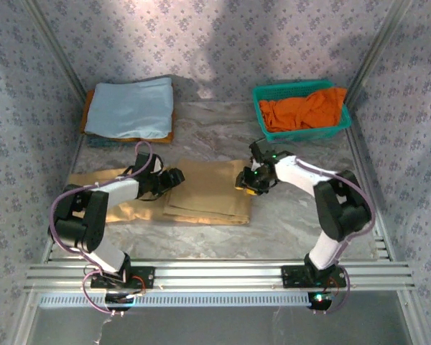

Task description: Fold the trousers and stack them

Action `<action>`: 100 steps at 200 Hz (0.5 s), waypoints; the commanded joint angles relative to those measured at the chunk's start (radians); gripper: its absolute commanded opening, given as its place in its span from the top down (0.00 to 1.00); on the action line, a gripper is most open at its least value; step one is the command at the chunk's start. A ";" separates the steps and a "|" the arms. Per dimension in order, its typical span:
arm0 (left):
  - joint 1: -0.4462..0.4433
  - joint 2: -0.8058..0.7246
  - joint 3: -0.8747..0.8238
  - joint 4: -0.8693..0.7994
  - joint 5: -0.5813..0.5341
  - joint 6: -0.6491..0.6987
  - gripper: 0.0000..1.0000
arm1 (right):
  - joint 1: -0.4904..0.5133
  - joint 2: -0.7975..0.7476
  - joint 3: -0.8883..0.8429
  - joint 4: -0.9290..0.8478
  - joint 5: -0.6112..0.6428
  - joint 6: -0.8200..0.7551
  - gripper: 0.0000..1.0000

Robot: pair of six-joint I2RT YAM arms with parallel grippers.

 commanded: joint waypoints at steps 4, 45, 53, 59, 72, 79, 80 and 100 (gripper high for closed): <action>-0.004 0.014 -0.034 -0.080 0.002 0.030 0.32 | -0.068 -0.069 -0.031 -0.050 -0.027 -0.098 0.54; -0.004 -0.013 -0.013 -0.122 -0.002 0.038 0.32 | -0.059 -0.004 -0.080 -0.001 -0.099 -0.097 0.55; -0.002 -0.016 -0.006 -0.126 0.000 0.038 0.32 | -0.036 0.012 -0.080 0.010 -0.105 -0.095 0.56; 0.001 -0.017 0.000 -0.136 0.003 0.039 0.32 | -0.019 0.026 -0.076 0.011 -0.102 -0.094 0.56; 0.008 -0.031 0.001 -0.141 0.004 0.031 0.31 | 0.007 0.049 -0.081 0.029 -0.111 -0.081 0.59; 0.010 -0.040 -0.002 -0.136 0.002 0.026 0.31 | 0.017 0.057 -0.080 0.024 -0.100 -0.074 0.60; 0.010 -0.042 -0.003 -0.135 0.002 0.025 0.31 | 0.018 0.058 -0.080 0.022 -0.098 -0.073 0.60; 0.010 -0.059 -0.003 -0.140 0.002 0.025 0.31 | 0.031 0.052 -0.088 0.013 -0.062 -0.067 0.61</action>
